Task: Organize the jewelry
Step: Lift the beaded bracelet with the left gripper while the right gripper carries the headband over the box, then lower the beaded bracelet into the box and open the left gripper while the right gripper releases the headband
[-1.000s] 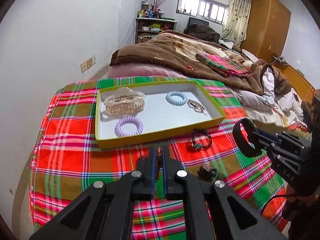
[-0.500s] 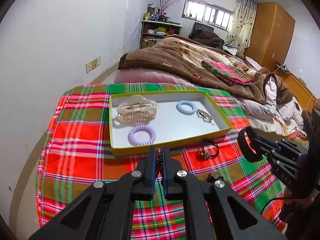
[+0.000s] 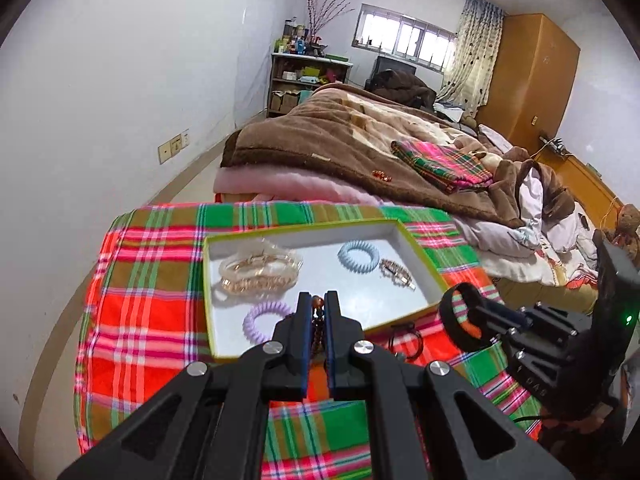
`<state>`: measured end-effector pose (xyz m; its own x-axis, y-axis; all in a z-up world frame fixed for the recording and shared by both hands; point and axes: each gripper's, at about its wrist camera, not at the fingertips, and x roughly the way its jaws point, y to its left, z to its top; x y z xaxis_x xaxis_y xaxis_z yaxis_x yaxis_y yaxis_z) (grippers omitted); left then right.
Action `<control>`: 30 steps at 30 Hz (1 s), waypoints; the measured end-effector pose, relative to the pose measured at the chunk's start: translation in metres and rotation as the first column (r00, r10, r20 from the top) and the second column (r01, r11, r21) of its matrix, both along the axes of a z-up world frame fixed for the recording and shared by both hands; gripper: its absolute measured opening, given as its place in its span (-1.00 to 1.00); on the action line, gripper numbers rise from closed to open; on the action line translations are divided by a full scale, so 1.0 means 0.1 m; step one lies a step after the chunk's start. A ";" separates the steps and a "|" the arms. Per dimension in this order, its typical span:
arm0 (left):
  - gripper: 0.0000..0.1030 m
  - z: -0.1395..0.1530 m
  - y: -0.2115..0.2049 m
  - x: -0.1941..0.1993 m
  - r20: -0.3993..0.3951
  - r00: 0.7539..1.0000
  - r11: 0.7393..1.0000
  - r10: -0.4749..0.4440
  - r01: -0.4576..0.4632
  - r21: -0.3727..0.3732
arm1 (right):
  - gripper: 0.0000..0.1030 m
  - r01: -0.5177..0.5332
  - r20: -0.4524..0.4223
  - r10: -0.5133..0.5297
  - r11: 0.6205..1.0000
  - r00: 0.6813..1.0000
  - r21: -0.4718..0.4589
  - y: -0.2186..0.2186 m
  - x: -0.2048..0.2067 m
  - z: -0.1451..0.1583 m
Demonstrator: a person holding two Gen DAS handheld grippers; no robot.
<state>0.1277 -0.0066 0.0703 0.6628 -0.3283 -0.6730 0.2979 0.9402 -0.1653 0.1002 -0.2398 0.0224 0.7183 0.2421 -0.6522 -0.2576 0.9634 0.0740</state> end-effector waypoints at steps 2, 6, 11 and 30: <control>-0.88 0.02 -0.02 0.07 0.002 1.000 1.000 -0.004 0.004 -0.006 | -0.75 -0.001 -0.002 0.001 1.000 1.000 -0.002 0.02 0.06 0.00; -0.88 0.06 -0.09 0.19 0.002 1.000 1.000 -0.017 0.017 -0.019 | -0.75 0.002 -0.011 -0.002 1.000 1.000 -0.007 0.04 0.19 0.00; -0.88 0.09 -0.19 0.40 0.000 0.999 0.999 -0.033 0.033 -0.035 | -0.75 -0.001 -0.025 0.001 1.000 1.000 -0.007 0.06 0.33 -0.04; -0.88 -0.15 -0.51 0.99 -0.071 0.993 0.995 -0.092 0.089 -0.052 | -0.75 -0.006 -0.100 0.004 1.000 0.995 -0.019 0.16 0.79 -0.31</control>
<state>0.2262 -0.0575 0.0554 0.5783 -0.4182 -0.7004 0.3666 0.9002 -0.2348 0.1792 -0.2242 -0.0086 0.6477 0.2327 -0.7255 -0.2549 0.9635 0.0815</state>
